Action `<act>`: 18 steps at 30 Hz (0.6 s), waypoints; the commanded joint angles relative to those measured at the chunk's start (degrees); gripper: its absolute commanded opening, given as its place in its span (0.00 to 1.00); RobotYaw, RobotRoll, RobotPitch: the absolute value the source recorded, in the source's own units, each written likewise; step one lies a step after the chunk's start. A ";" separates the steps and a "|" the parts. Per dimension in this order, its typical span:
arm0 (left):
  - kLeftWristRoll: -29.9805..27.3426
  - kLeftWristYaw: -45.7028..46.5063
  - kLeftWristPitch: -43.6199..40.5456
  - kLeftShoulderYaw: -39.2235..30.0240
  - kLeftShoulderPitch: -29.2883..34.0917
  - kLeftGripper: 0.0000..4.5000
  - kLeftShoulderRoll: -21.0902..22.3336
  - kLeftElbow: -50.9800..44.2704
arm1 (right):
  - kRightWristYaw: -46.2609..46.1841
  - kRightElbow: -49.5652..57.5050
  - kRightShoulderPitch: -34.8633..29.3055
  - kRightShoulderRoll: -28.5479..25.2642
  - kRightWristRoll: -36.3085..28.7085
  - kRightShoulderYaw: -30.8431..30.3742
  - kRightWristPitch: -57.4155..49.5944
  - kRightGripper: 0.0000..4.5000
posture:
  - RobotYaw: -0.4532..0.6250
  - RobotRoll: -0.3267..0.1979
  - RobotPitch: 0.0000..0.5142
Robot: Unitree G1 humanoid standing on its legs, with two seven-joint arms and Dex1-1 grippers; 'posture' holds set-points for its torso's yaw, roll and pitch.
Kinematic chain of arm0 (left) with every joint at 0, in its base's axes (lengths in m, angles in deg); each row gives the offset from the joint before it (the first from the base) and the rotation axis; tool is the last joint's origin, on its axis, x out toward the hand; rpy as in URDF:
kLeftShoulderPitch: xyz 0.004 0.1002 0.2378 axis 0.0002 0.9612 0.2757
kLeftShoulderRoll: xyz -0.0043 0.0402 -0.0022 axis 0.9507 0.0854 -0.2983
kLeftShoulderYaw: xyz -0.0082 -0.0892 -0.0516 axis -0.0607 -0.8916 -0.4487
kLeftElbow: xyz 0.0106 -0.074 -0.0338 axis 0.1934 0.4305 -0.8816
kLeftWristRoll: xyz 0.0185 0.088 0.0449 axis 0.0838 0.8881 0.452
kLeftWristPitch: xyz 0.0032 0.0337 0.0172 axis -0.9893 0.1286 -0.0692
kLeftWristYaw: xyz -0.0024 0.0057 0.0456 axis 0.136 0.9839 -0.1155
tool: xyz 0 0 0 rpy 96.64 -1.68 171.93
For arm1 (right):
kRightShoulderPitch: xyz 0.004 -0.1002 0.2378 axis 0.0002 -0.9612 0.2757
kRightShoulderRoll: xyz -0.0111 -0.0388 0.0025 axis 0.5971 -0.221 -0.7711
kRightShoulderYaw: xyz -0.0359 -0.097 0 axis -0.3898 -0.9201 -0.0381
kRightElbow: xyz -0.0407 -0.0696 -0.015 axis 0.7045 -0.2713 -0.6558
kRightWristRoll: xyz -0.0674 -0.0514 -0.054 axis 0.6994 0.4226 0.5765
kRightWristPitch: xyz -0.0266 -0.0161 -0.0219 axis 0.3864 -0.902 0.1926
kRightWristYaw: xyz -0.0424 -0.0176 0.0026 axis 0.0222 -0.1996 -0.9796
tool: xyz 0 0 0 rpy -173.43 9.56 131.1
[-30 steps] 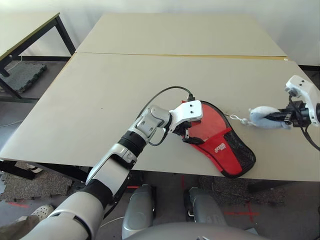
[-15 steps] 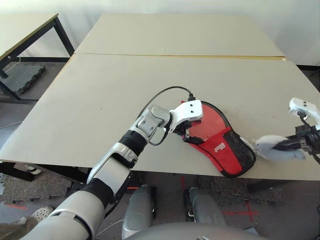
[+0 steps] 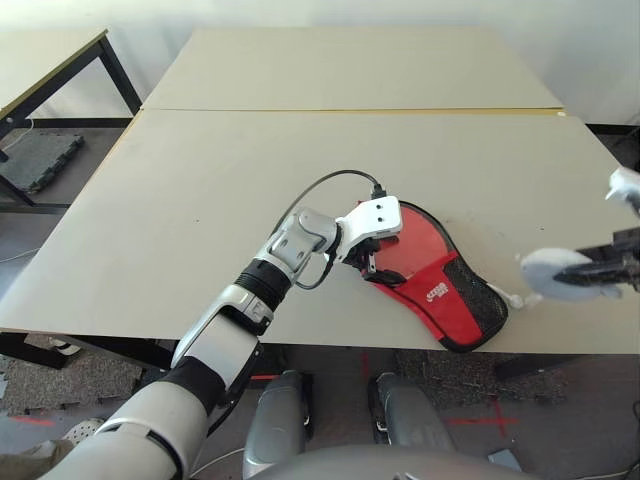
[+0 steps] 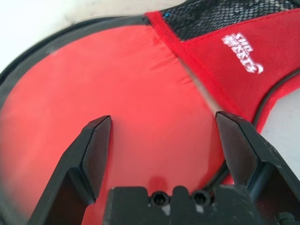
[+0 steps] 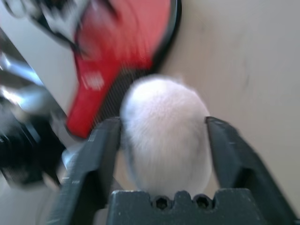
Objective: Store the ping-pong paddle in its case and zip it.
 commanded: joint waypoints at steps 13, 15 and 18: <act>-10.12 15.93 -11.12 -21.53 7.76 1.00 7.85 -18.39 | -26.67 -8.07 3.99 15.05 -2.60 11.35 13.04 0.99 | 0.42 0.62 0.15; -10.08 21.06 -9.02 -24.46 8.79 1.00 6.47 -17.84 | -31.99 -10.02 4.56 17.74 -1.89 13.05 17.89 0.99 | 0.42 0.62 0.15; -9.16 34.82 -0.32 -32.22 9.76 1.00 3.44 -12.53 | -44.90 -15.65 5.62 22.69 0.28 16.25 29.18 0.99 | 0.43 0.62 0.15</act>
